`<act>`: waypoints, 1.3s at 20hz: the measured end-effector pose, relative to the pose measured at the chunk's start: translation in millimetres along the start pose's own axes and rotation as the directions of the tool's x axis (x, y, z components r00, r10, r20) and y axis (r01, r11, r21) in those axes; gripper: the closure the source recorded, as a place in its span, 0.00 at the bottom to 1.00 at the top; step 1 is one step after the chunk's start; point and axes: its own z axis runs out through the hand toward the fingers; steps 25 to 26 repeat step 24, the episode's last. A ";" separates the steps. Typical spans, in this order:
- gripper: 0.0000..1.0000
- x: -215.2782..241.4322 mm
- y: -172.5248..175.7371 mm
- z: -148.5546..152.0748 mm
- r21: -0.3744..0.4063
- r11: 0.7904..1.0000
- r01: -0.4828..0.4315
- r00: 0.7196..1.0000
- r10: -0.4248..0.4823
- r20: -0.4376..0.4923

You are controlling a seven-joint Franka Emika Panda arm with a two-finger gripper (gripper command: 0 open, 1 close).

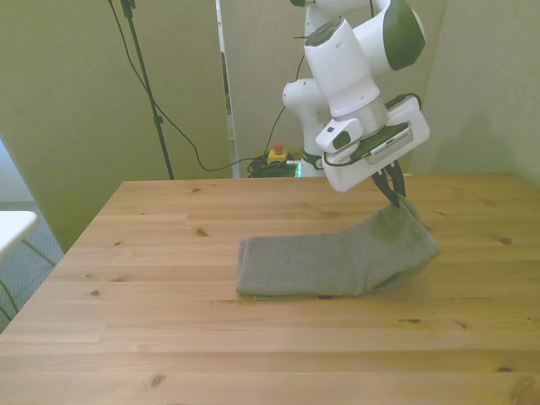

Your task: Unfold the towel

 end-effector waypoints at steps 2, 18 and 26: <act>0.00 -0.5 2.8 3.8 -0.005 1.000 -0.003 1.000 0.003 0.000; 0.00 -31.9 -5.4 -11.7 -0.209 0.972 -0.111 0.991 0.091 -0.103; 0.00 -92.3 14.8 -54.4 -0.351 0.898 -0.266 0.945 0.169 -0.281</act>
